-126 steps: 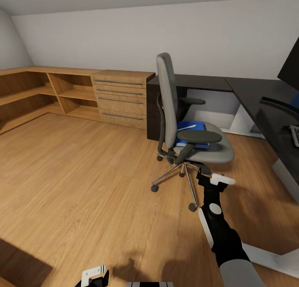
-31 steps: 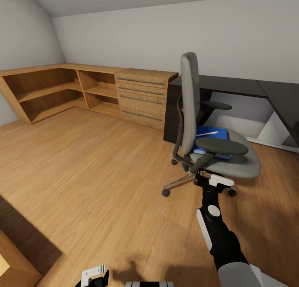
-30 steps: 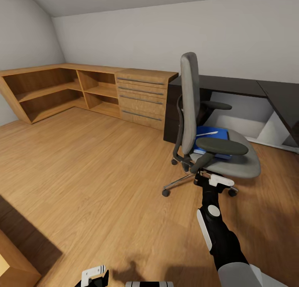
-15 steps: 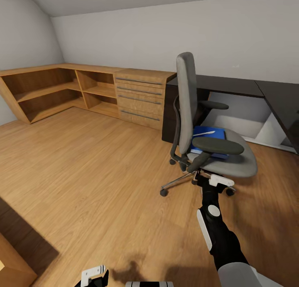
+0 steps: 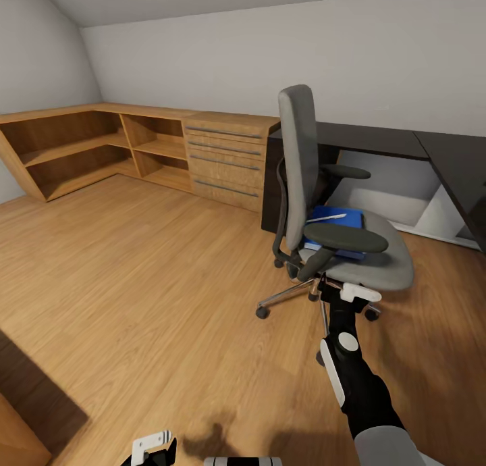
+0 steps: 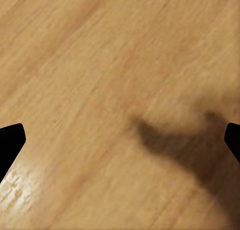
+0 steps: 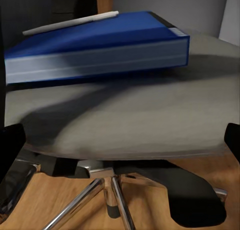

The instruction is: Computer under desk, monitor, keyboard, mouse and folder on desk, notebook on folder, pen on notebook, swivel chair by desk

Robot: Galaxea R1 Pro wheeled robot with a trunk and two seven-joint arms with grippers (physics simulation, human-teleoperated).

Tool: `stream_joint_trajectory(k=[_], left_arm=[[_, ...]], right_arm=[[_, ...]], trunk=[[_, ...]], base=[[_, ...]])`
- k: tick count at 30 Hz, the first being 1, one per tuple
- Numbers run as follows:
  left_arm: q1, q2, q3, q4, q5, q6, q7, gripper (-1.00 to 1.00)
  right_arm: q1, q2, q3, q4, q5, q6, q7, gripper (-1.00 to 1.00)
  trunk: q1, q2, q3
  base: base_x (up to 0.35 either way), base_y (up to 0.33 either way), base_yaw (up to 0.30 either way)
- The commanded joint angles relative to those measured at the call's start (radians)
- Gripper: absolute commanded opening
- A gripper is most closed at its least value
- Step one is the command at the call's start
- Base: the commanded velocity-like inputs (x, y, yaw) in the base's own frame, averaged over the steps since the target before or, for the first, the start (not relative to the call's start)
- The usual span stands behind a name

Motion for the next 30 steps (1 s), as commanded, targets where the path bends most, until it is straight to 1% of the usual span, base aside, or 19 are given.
stream_joint_trajectory(k=[1, 6, 11, 16, 30], left_arm=[[0.0, 0.001, -0.006, 0.0, 0.01, -0.004, 0.007, 1.0], [0.0, 0.001, -0.006, 0.001, 0.01, -0.004, 0.007, 1.0], [0.0, 0.001, -0.006, 0.001, 0.01, -0.004, 0.007, 1.0], [0.0, 0.001, -0.006, 0.001, 0.01, -0.004, 0.007, 1.0], [0.0, 0.001, -0.006, 0.001, 0.01, -0.004, 0.007, 1.0]], right_arm=[[-0.001, 0.001, -0.001, 0.0, 0.007, -0.001, -0.002, 1.0], [-0.001, 0.001, -0.002, 0.0, 0.007, -0.001, -0.002, 1.0], [-0.001, 0.001, -0.002, 0.0, 0.007, -0.001, -0.003, 1.0], [-0.001, 0.001, -0.001, 0.0, 0.007, -0.001, -0.002, 1.0], [-0.001, 0.001, -0.001, 0.002, 0.007, -0.001, -0.001, 1.0]], trunk=[[0.0, 0.0, -0.001], [0.0, 0.0, -0.001], [0.0, 0.0, -0.001], [0.0, 0.0, -0.001], [0.0, 0.0, -0.007]], base=[[0.004, -0.003, 0.0], [0.013, -0.001, 0.0], [0.145, 0.0, 0.0], [0.048, 0.0, 0.007], [0.002, 0.0, 0.11]])
